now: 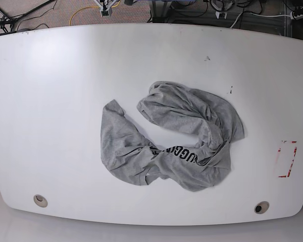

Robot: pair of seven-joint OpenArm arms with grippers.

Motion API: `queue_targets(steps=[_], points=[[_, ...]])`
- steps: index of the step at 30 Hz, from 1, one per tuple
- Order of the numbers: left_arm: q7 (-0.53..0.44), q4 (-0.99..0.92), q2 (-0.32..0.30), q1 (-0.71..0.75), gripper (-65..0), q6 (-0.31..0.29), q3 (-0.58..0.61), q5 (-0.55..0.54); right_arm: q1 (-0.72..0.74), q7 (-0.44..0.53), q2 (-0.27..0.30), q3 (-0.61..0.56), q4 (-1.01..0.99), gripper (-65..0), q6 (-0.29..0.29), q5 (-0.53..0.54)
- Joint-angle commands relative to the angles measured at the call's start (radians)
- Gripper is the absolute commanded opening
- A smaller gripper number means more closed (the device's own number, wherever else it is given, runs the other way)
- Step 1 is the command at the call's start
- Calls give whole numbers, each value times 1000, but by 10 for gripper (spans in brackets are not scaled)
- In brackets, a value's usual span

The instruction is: Fold the T-shirt properly

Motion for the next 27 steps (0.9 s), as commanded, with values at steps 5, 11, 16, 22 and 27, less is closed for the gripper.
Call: queue_targets(steps=[5,11,16,22,27], points=[[-7,2,0,3,-349,6,0,2,-10,3,6,3,1,-603,2,-3],[-6,3,0,3,-350,5,-3,1,-10,2,7,4,4,-603,1,-2],[-5,5,1,11,-349,1,-1,-2,-9,0,7,4,5,-602,2,-2],[-3,6,1,14,-351,1,-6,-3,-7,-2,7,5,5,-602,2,-1],[-7,8,0,13,-349,5,-9,-4,-9,-1,6,4,7,-602,3,-2]])
